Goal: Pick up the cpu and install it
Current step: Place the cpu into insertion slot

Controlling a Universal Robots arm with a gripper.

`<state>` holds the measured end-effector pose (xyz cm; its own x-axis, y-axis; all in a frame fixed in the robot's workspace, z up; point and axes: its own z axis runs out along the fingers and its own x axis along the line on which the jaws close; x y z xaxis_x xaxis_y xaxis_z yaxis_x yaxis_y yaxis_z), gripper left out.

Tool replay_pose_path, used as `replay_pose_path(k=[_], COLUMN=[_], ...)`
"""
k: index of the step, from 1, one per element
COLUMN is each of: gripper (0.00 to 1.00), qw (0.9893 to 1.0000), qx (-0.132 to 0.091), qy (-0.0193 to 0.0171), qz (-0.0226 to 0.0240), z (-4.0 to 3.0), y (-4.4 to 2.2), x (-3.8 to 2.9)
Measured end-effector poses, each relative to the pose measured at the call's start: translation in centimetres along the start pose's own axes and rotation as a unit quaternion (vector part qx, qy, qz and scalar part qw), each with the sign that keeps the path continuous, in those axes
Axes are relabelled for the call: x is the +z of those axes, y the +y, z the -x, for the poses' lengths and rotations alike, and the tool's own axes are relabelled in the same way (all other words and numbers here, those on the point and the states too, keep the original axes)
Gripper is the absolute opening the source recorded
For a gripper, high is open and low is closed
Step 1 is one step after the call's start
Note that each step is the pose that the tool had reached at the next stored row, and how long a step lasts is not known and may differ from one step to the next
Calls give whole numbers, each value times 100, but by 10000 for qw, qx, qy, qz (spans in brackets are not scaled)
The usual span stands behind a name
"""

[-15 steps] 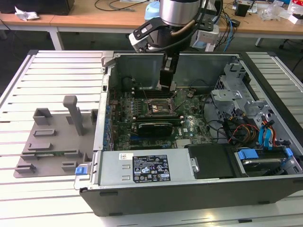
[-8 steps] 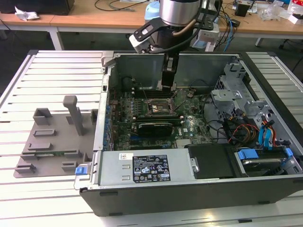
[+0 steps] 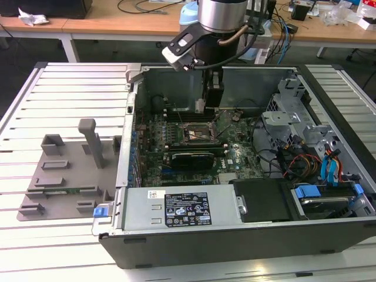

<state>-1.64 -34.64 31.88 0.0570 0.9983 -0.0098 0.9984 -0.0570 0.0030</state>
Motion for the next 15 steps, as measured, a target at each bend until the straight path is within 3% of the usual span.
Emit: replay_pose_path(k=[7, 15], gripper=[55, 55], qw=[9994, 9979], qx=[-348, -655], qy=[1, 2], qz=[4, 7], z=[0, 0], y=[0, 0], x=[0, 0])
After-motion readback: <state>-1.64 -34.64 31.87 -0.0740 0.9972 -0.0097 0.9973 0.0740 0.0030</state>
